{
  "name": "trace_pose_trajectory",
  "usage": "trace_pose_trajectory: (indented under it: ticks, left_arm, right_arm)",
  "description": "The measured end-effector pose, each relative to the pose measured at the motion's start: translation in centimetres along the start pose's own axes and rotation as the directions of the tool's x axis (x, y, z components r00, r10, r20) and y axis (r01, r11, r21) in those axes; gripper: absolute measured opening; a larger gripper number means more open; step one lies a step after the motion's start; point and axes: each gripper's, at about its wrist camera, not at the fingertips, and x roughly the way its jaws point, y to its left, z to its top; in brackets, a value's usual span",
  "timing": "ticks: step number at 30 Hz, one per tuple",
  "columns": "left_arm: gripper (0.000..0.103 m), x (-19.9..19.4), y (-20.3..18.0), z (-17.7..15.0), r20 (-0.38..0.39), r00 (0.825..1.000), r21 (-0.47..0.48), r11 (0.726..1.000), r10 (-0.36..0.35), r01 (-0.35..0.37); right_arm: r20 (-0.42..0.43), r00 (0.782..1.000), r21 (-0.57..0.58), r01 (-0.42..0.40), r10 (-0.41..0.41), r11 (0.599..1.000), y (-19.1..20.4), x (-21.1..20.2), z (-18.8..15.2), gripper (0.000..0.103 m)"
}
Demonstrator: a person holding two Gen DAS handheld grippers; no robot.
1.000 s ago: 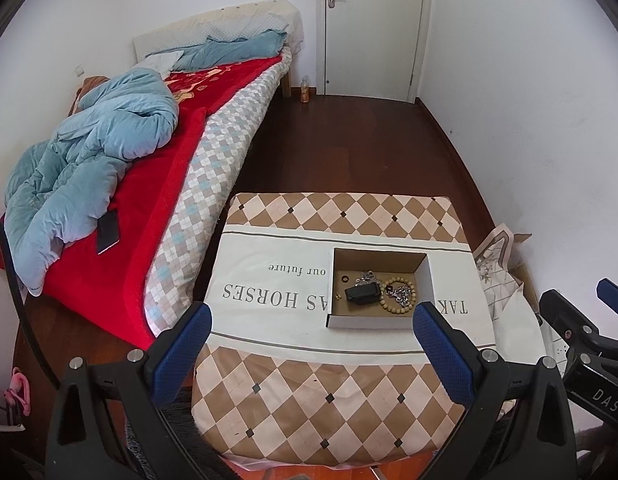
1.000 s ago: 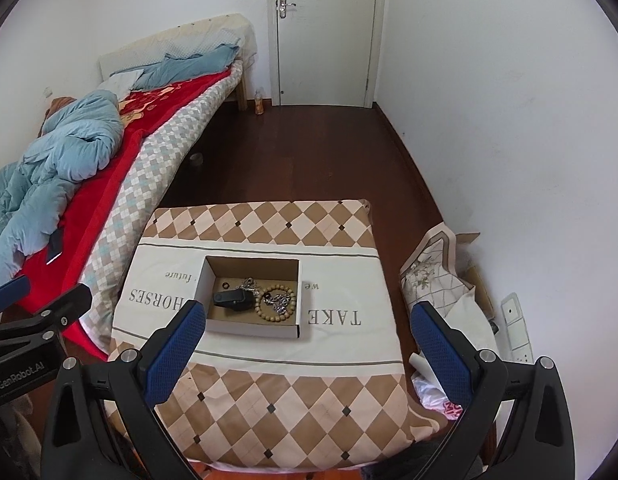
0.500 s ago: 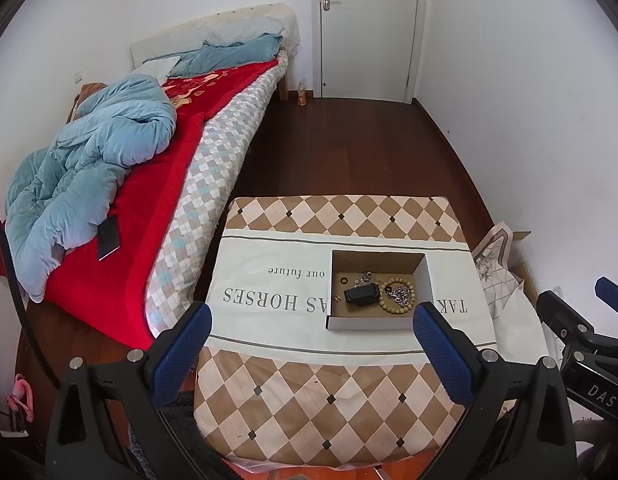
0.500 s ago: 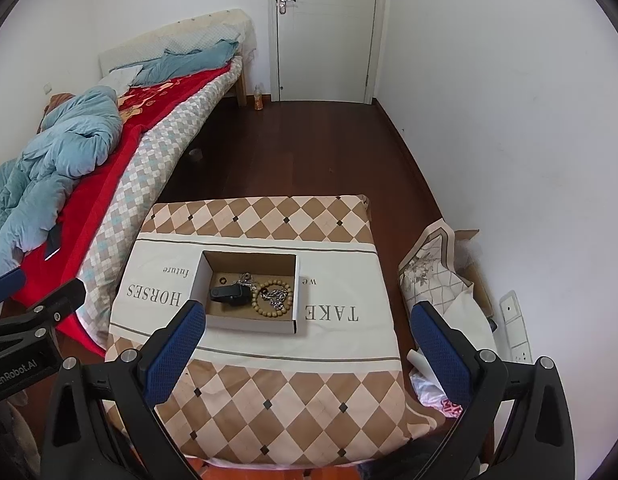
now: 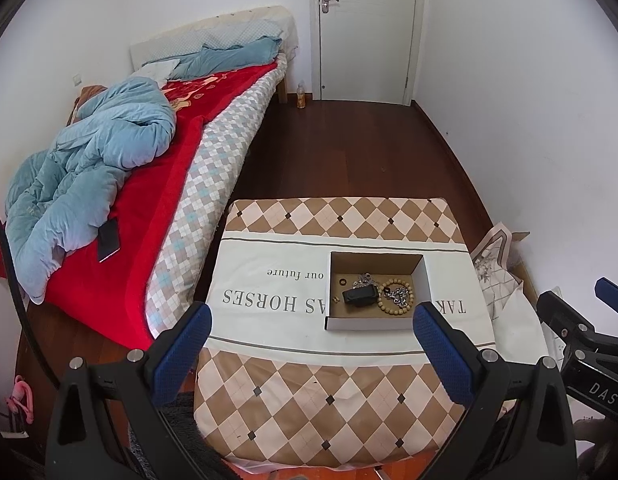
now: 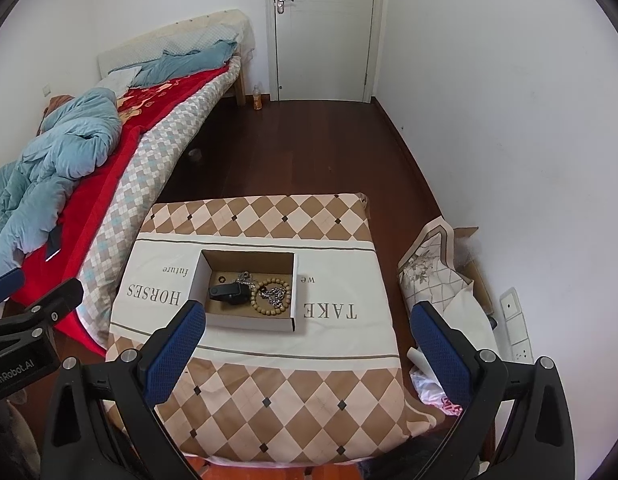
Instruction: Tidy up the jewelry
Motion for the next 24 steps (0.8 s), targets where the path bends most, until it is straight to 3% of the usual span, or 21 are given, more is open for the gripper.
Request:
trace_pose_trajectory:
  ticks: [24]
  left_arm:
    - [0.103,-0.21,0.39,-0.77,-0.003,1.0,-0.001,1.0,-0.013,0.013]
  right_arm:
    - [-0.003,1.0,-0.011,-0.015,0.014,1.0,0.19,-0.4,0.14,0.103]
